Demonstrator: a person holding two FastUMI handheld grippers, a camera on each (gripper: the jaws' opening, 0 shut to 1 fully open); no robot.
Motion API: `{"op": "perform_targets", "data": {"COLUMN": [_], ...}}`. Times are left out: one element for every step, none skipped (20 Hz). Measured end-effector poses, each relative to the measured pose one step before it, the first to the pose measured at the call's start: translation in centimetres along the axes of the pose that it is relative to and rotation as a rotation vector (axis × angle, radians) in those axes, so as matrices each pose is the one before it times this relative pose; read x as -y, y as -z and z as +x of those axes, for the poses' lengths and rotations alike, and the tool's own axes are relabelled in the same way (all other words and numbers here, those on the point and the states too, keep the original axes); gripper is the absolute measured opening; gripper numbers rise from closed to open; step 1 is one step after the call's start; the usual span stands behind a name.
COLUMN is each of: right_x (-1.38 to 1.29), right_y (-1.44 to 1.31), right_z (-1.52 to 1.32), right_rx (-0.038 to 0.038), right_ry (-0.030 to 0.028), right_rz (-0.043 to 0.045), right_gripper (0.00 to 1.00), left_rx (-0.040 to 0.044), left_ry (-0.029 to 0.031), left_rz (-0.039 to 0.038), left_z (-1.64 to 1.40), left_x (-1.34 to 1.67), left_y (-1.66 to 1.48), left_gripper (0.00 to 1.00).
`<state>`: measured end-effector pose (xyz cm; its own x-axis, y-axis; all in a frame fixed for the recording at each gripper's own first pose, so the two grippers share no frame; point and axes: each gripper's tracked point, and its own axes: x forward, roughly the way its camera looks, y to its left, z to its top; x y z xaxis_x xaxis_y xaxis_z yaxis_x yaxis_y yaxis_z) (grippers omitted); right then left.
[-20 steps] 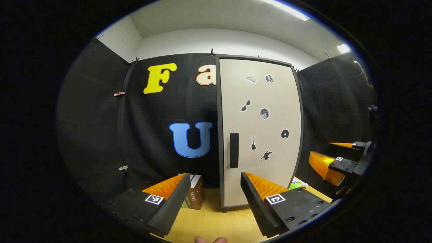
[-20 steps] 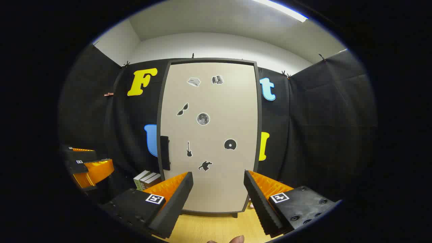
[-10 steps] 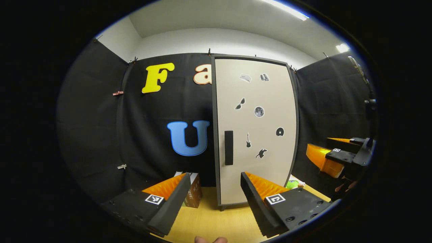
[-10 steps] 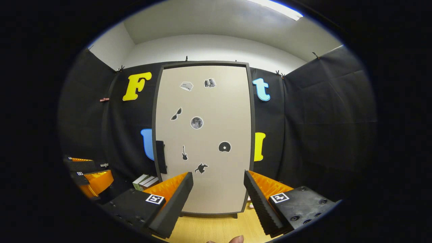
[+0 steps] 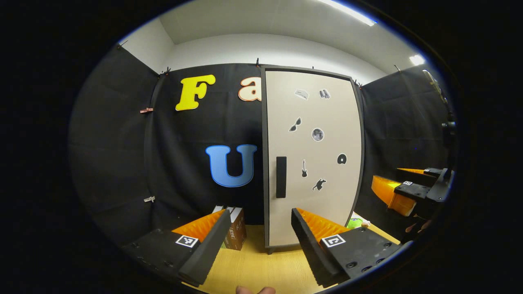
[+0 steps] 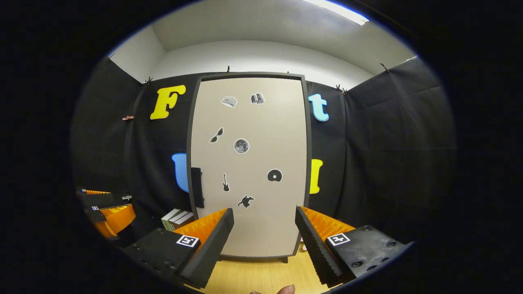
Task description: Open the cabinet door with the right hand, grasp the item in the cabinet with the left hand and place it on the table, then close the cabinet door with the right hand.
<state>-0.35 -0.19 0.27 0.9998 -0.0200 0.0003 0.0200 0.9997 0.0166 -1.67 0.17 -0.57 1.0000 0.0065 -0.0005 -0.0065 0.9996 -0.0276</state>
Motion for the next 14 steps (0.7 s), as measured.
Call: {"op": "perform_targets", "data": {"right_x": [-0.391,-0.556,-0.630,-0.729,-0.906,-0.852,-0.761,-0.858,-0.889,-1.013,-1.023,-0.908,-0.856,-0.807], "right_y": [0.054,-0.017,0.013,0.051,-0.160,0.021,0.077,0.093,0.260,0.315,0.146,0.216,0.096,0.163], "right_z": [0.193,0.256,0.353,0.478,0.569,0.672,0.729,0.821,0.845,0.730,0.883,0.919,1.064,1.122], "right_rx": [-0.00105,0.00074,-0.00359,-0.00093,0.00497,-0.00053,0.00231,0.00242,-0.00622,-0.00588,-0.00572,-0.00403,-0.00067,0.00184], "right_ry": [-0.00693,-0.00996,-0.00942,-0.01350,-0.01530,-0.01168,-0.00875,-0.00898,-0.00948,-0.01415,-0.01495,-0.00947,-0.00927,-0.00296], "right_rz": [-0.00067,0.00141,0.00178,0.00405,0.00432,-0.00002,-0.00115,-0.00469,-0.00141,0.00597,0.00710,0.00930,0.00433,-0.00243], "right_gripper": [0.98,0.98,0.98,0.98,0.98,0.98,0.98,0.98,0.98,0.98,0.98,0.97,0.98,0.98], "left_rx": [0.00277,0.00449,0.01167,0.00614,0.00604,0.00371,0.00284,0.00237,0.00295,0.00572,-0.00166,0.00010,-0.00188,0.00041], "left_ry": [-0.00309,-0.00478,-0.00331,-0.00064,-0.00302,-0.00260,-0.00506,-0.01078,-0.01489,-0.01292,-0.01193,-0.00946,-0.00649,-0.00232], "left_rz": [-0.00020,-0.00195,-0.00689,-0.01245,-0.01338,-0.00640,0.00296,0.01163,0.01432,0.01172,0.00698,0.00152,0.00028,-0.00139], "left_z": [-0.046,-0.098,-0.005,-0.071,-0.087,-0.074,-0.043,-0.117,-0.077,-0.081,-0.139,-0.152,-0.096,-0.080], "left_x": [-0.420,-0.524,-0.564,-0.540,-0.652,-0.708,-0.740,-0.921,-0.953,-0.814,-0.686,-0.643,-0.513,-0.369], "left_y": [0.030,-0.121,-0.153,-0.138,-0.037,-0.089,0.045,-0.080,-0.015,-0.143,0.093,0.007,0.102,-0.047], "left_gripper": [0.94,0.94,0.94,0.94,0.94,0.94,0.94,0.94,0.94,0.94,0.94,0.94,0.94,0.94]}}
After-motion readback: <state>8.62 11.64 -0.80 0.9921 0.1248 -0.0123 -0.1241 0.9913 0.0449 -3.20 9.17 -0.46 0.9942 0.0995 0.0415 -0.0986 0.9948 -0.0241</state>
